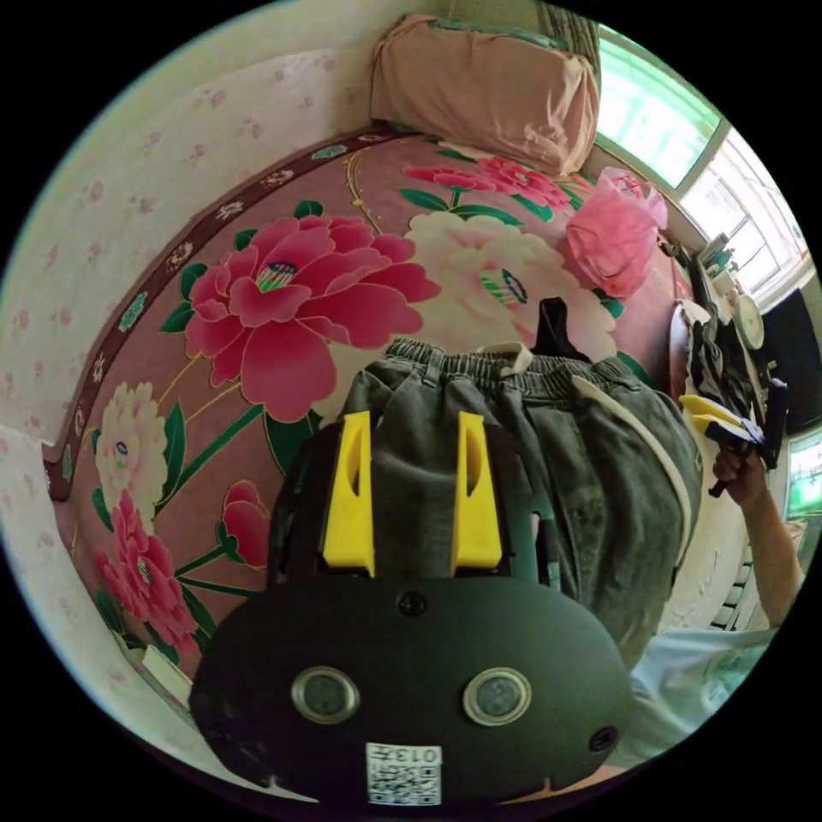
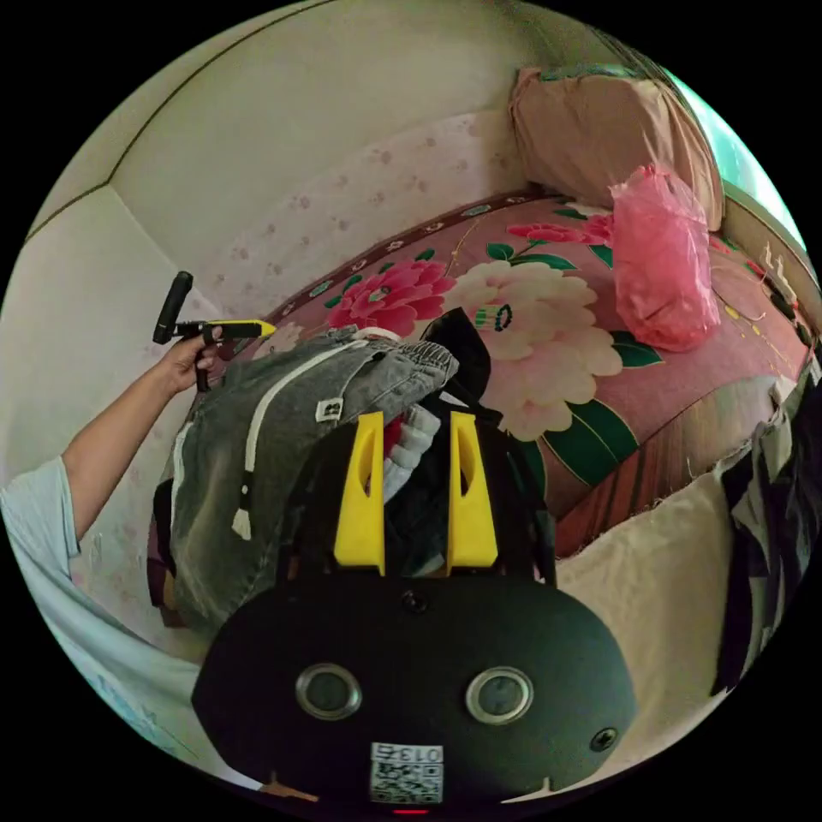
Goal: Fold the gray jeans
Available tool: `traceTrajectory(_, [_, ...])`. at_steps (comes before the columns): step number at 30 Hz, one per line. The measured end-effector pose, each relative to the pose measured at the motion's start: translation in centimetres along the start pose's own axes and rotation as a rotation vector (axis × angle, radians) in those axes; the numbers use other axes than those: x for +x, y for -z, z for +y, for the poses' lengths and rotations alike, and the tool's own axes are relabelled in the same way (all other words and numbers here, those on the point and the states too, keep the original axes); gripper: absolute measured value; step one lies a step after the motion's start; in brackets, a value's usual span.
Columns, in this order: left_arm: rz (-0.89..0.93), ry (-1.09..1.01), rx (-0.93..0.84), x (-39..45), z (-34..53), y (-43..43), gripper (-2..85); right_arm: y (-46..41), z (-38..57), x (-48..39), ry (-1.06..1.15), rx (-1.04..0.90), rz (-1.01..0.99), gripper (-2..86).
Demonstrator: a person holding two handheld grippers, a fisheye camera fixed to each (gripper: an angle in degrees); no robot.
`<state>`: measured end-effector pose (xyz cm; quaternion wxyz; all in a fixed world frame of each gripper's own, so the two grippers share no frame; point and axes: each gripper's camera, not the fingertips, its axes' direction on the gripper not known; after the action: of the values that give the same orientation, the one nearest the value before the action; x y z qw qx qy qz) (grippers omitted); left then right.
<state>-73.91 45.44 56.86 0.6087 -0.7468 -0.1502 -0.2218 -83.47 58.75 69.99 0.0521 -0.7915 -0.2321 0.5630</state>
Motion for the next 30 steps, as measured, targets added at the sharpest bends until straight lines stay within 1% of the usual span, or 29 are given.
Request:
traceTrajectory(2, [-0.039,-0.005,-0.085,-1.8,-0.7,-4.2,16.2,-2.2,-1.3,0.3,-0.061,-0.032,-0.036,16.1])
traceTrajectory(4, [0.002,-0.001,-0.159,-3.0,-1.1,-7.4,16.8,-4.5,-2.3,0.0,-0.087,-0.081,-0.034,16.5])
traceTrajectory(7, [0.1,-0.041,-0.322,-3.8,-0.4,-13.2,15.9,-7.7,-3.1,-1.6,-0.094,-0.126,-0.097,12.5])
traceTrajectory(8, [0.129,-0.046,-0.373,-4.0,0.6,-15.5,14.3,-8.7,-3.2,-2.8,-0.065,-0.142,-0.166,10.0])
traceTrajectory(9, [0.14,-0.044,-0.391,-4.0,1.2,-16.6,13.1,-9.2,-3.1,-4.2,-0.055,-0.142,-0.167,7.4])
traceTrajectory(10, [0.179,-0.056,-0.422,-4.0,2.6,-18.5,10.4,-9.3,-3.0,-5.1,-0.046,-0.135,-0.132,6.9])
traceTrajectory(11, [0.213,-0.08,-0.437,-3.8,3.9,-20.0,7.3,-9.3,-2.7,-7.5,0.021,-0.118,-0.05,5.9])
traceTrajectory(12, [0.208,-0.086,-0.433,-3.7,4.5,-20.4,6.2,-9.1,-2.3,-10.4,0.119,-0.091,0.068,5.1])
traceTrajectory(13, [0.17,-0.107,-0.392,-3.4,5.7,-20.4,4.0,-9.0,-2.0,-12.1,0.182,-0.076,0.129,4.7])
traceTrajectory(15, [0.113,-0.122,-0.274,-3.0,7.8,-19.0,2.9,-7.5,0.0,-19.1,0.448,0.035,0.319,3.7])
traceTrajectory(17, [0.099,-0.114,-0.075,-2.8,11.6,-16.1,2.2,-5.8,2.1,-23.8,0.588,0.144,0.369,3.2])
traceTrajectory(18, [0.109,-0.111,-0.018,-2.8,12.9,-15.2,2.0,-4.3,3.7,-26.7,0.654,0.229,0.398,3.0])
traceTrajectory(19, [0.125,-0.127,0.121,-2.5,15.8,-13.0,1.8,-3.5,4.7,-28.0,0.685,0.273,0.412,2.9])
traceTrajectory(20, [0.124,-0.122,0.245,-2.1,19.2,-10.6,1.7,-1.8,6.6,-30.5,0.735,0.361,0.437,2.8])
traceTrajectory(21, [0.119,-0.122,0.302,-1.9,21.1,-9.4,1.7,0.2,8.7,-32.4,0.761,0.449,0.443,2.7])
traceTrajectory(23, [0.073,-0.15,0.554,-0.1,29.5,-4.6,1.5,3.0,11.9,-34.7,0.769,0.559,0.443,2.6])
traceTrajectory(24, [0.06,-0.154,0.61,0.4,31.7,-3.5,1.4,4.5,13.9,-35.8,0.763,0.614,0.46,2.5])
traceTrajectory(26, [-0.016,-0.157,0.795,3.2,40.4,0.4,1.3,6.5,16.8,-37.4,0.748,0.668,0.475,2.4])
traceTrajectory(27, [-0.035,-0.159,0.834,4.0,42.5,1.2,1.3,7.8,18.5,-38.6,0.742,0.698,0.481,2.3])
traceTrajectory(29, [-0.143,-0.178,0.959,8.2,50.1,4.3,1.2,10.2,21.0,-40.7,0.755,0.765,0.479,2.2])
traceTrajectory(30, [-0.182,-0.191,0.985,9.5,51.8,5.0,1.2,12.0,22.5,-42.2,0.772,0.812,0.485,2.2])
